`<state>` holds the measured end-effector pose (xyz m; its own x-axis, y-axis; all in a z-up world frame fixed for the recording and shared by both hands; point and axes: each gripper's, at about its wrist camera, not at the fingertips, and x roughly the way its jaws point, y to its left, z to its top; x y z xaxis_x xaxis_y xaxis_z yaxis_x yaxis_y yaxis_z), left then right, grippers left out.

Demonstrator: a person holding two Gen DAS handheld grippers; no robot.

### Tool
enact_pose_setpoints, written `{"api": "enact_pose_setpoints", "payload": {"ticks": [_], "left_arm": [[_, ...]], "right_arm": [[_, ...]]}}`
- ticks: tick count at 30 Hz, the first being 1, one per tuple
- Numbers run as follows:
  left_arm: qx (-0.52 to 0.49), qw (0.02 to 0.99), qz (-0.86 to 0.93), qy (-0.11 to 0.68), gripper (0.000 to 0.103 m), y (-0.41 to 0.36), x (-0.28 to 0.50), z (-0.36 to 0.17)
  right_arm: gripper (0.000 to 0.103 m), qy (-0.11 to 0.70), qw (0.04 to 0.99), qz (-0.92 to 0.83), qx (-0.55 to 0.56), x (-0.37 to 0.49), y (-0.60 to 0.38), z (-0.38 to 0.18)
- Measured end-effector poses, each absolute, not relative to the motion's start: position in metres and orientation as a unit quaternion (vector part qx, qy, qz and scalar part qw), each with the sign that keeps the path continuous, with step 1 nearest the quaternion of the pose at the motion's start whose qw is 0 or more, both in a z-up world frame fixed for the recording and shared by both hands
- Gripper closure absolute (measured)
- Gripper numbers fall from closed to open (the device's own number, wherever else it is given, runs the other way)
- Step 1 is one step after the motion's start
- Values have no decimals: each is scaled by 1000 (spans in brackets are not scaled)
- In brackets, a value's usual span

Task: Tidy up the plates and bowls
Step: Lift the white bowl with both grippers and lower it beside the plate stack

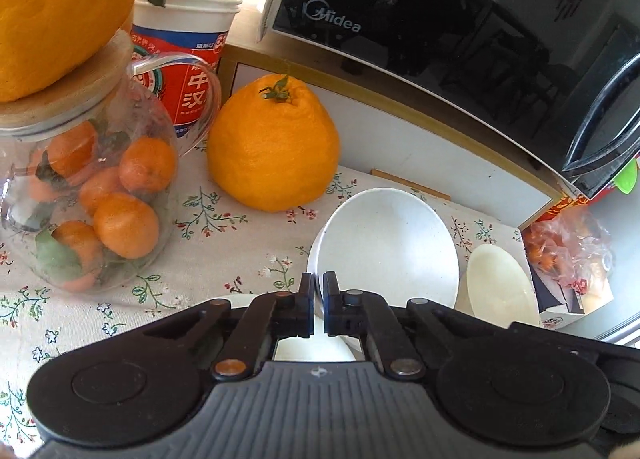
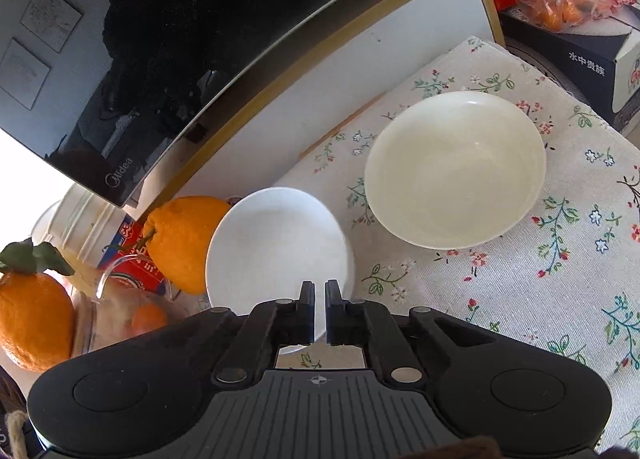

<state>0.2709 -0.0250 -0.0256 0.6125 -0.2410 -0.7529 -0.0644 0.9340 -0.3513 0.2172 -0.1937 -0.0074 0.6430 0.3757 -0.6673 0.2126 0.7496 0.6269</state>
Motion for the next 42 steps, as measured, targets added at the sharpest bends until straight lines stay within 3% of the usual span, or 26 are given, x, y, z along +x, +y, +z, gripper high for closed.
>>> {"api": "enact_pose_setpoints", "payload": {"ticks": [2, 13, 23, 36, 42], "left_arm": [[-177, 880, -50, 437, 100, -22, 273, -27], [-166, 884, -54, 433, 100, -21, 278, -34], [-148, 888, -73, 428, 100, -29, 262, -14], [-102, 898, -126, 409, 100, -63, 184, 50], [-69, 892, -123, 429, 99, -65, 138, 49]], "right_arm": [[92, 417, 843, 40, 338, 215, -193, -3], [91, 414, 855, 32, 312, 229, -187, -14], [93, 419, 855, 21, 306, 214, -198, 12], [94, 435, 851, 19, 293, 134, -239, 49], [93, 461, 843, 42, 273, 80, -240, 47]]}}
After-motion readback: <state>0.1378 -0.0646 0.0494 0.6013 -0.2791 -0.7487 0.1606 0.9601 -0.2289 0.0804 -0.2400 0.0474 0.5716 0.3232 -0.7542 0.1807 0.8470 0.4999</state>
